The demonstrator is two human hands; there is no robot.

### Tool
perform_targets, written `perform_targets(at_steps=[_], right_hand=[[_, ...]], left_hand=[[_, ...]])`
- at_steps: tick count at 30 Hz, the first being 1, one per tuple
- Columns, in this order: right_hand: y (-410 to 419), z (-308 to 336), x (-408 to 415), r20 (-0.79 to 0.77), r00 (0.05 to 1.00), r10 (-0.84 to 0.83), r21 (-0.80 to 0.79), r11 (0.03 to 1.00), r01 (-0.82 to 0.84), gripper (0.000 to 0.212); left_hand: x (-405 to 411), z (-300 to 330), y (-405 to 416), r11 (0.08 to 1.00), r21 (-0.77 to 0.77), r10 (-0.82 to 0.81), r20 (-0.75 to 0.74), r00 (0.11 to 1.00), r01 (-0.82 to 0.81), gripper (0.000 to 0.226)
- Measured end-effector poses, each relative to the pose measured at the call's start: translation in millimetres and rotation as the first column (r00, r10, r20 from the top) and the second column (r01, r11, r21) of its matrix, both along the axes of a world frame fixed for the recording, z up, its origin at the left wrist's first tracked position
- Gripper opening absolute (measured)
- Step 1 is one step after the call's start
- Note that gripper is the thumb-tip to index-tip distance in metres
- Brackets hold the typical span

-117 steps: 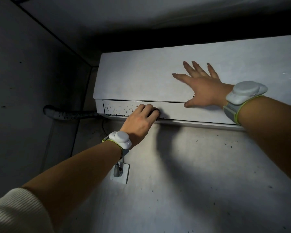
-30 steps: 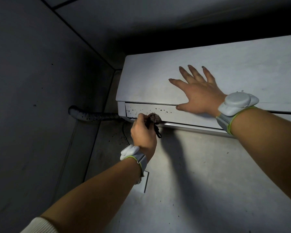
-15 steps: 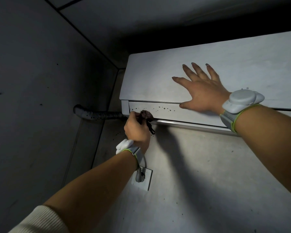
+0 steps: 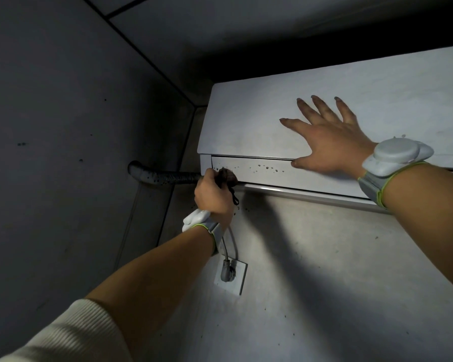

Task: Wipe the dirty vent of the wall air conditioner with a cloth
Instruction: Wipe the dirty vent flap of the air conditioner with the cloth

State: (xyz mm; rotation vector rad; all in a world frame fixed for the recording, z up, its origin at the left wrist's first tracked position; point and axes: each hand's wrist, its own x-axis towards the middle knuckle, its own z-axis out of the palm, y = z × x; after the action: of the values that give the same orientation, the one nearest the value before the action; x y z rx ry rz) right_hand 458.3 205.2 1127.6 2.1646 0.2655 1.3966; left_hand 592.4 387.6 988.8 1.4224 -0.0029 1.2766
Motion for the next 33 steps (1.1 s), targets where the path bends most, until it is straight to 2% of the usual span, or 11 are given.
perform_targets(at_steps=[8,14,17,20,23,27,33], right_hand=[[-0.3,0.1,0.7,0.002,1.0,-0.004,0.001,1.0,0.004,0.095],[0.2,0.0,1.4,0.002,1.0,-0.007,0.01,1.0,0.007,0.096],[2.0,-0.1,0.1,-0.004,1.0,-0.016,0.017,1.0,0.016,0.096],[1.4,-0.2,-0.7,-0.007,1.0,-0.021,0.02,1.0,0.021,0.097],[1.7,0.5,-0.7,-0.005,1.0,-0.018,0.018,1.0,0.018,0.097],[0.3,0.8,1.5,0.01,1.0,-0.017,0.013,1.0,0.017,0.097],[-0.3,0.9,4.2,0.01,1.0,-0.021,0.008,1.0,0.021,0.098]], left_hand=[[6.8,2.9,17.4,0.997,0.036,0.074,-0.017,0.997,-0.073,0.008],[1.6,5.9,38.1,0.997,0.019,0.072,-0.089,0.993,-0.07,0.014],[-0.6,4.8,54.1,0.996,-0.026,0.088,-0.039,0.995,-0.089,0.021],[-0.2,8.7,61.0,0.995,0.024,0.092,0.024,0.995,-0.093,0.02],[-1.5,14.8,55.3,0.996,0.072,0.058,0.048,0.997,-0.061,0.016],[-2.3,20.3,41.1,0.998,0.046,0.039,0.043,0.998,-0.041,0.02],[-7.4,19.0,22.9,0.999,0.043,0.007,0.081,0.997,-0.011,0.015]])
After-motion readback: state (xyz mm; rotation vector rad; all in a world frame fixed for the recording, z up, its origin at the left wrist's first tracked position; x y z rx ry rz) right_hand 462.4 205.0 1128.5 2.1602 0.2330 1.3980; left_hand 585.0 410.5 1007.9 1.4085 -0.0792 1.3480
